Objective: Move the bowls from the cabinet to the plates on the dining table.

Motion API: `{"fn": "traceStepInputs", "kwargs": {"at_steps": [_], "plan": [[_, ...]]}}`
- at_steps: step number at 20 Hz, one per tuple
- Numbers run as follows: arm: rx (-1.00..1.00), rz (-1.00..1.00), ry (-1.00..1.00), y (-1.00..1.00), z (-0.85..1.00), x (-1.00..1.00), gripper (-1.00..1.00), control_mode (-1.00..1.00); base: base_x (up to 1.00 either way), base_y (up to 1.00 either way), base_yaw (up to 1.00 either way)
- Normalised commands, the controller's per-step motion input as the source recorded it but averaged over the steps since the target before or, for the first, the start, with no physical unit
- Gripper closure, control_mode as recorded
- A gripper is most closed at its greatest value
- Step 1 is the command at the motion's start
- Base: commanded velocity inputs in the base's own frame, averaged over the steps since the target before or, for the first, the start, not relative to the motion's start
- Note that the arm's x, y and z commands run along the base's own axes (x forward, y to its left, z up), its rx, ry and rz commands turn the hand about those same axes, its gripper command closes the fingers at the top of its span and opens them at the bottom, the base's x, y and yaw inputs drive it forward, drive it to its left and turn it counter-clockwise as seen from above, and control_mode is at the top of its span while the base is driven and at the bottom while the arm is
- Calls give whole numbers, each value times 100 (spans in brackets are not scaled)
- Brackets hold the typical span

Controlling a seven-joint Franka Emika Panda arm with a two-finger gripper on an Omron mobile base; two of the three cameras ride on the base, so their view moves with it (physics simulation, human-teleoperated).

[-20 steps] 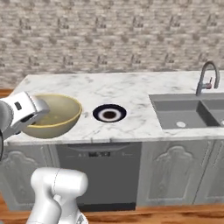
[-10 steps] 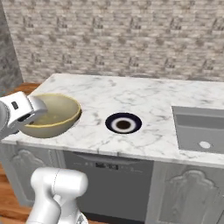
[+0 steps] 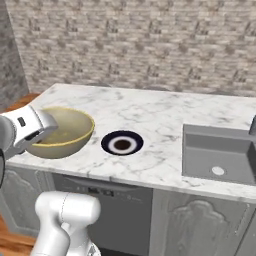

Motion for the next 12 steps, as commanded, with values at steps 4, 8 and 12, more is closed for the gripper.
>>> {"fn": "traceStepInputs", "kwargs": {"at_steps": [4,8,12], "plan": [[0,0,0,0,0,0,100,100,61,-8,5],[0,0,0,0,0,0,100,100,71,-26,0],[0,0,0,0,0,0,100,100,74,-27,-10]]}}
